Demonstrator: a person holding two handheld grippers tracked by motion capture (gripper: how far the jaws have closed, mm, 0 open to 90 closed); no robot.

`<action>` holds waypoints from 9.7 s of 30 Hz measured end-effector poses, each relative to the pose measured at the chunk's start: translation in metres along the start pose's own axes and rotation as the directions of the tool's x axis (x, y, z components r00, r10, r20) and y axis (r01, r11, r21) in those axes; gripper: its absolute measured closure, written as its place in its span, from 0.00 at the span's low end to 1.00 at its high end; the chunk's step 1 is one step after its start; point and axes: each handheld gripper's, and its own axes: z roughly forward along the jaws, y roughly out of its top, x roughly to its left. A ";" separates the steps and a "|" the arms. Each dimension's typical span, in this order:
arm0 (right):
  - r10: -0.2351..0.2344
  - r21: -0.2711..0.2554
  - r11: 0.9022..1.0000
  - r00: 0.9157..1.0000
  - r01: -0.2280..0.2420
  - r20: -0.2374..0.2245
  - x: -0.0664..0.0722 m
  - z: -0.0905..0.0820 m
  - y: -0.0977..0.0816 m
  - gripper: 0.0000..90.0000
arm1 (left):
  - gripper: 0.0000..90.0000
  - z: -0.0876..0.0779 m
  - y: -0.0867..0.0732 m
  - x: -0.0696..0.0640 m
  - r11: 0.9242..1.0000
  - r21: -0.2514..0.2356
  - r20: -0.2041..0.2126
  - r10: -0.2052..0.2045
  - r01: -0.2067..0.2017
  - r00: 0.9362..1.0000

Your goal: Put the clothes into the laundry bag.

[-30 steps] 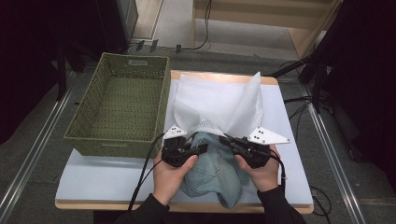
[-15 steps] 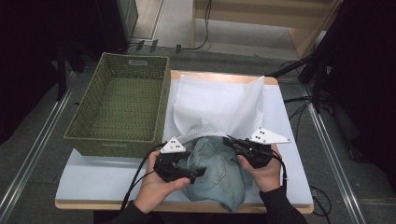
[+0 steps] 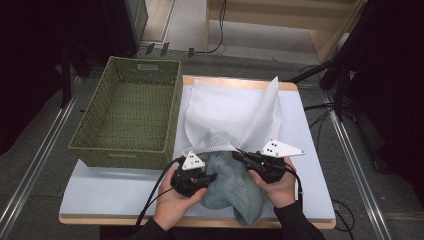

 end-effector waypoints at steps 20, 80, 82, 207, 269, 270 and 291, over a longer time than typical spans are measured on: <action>0.011 0.053 0.999 1.000 -0.012 0.017 -0.009 0.004 -0.012 0.99 | 0.35 -0.030 -0.037 0.031 0.997 0.019 0.051 -0.070 0.069 0.996; 0.066 0.018 0.998 0.998 -0.065 -0.012 -0.003 0.003 -0.009 0.99 | 0.93 0.034 0.022 -0.013 0.993 -0.053 -0.131 0.094 -0.101 0.987; 0.074 0.008 0.997 0.997 -0.074 -0.016 -0.005 -0.001 -0.007 0.99 | 0.92 0.043 0.024 -0.005 0.992 -0.081 -0.208 0.081 -0.100 0.975; 0.194 0.112 0.971 0.968 -0.213 0.159 -0.048 0.006 -0.041 0.99 | 1.00 0.122 0.055 0.009 0.961 -0.277 -0.397 -0.115 0.000 0.911; 0.210 0.095 0.948 0.822 -0.303 0.530 -0.060 -0.115 -0.112 0.96 | 1.00 -0.025 -0.067 0.040 0.994 0.095 -0.045 -0.041 0.045 0.998; 0.213 0.088 0.949 0.818 -0.304 0.535 -0.063 -0.116 -0.112 0.96 | 1.00 -0.026 -0.069 0.039 0.993 0.110 -0.031 -0.040 0.043 0.999; 0.282 0.105 0.925 0.847 -0.364 0.450 -0.070 -0.103 -0.117 0.95 | 0.98 -0.012 -0.061 0.047 0.994 0.110 -0.087 -0.017 0.027 0.996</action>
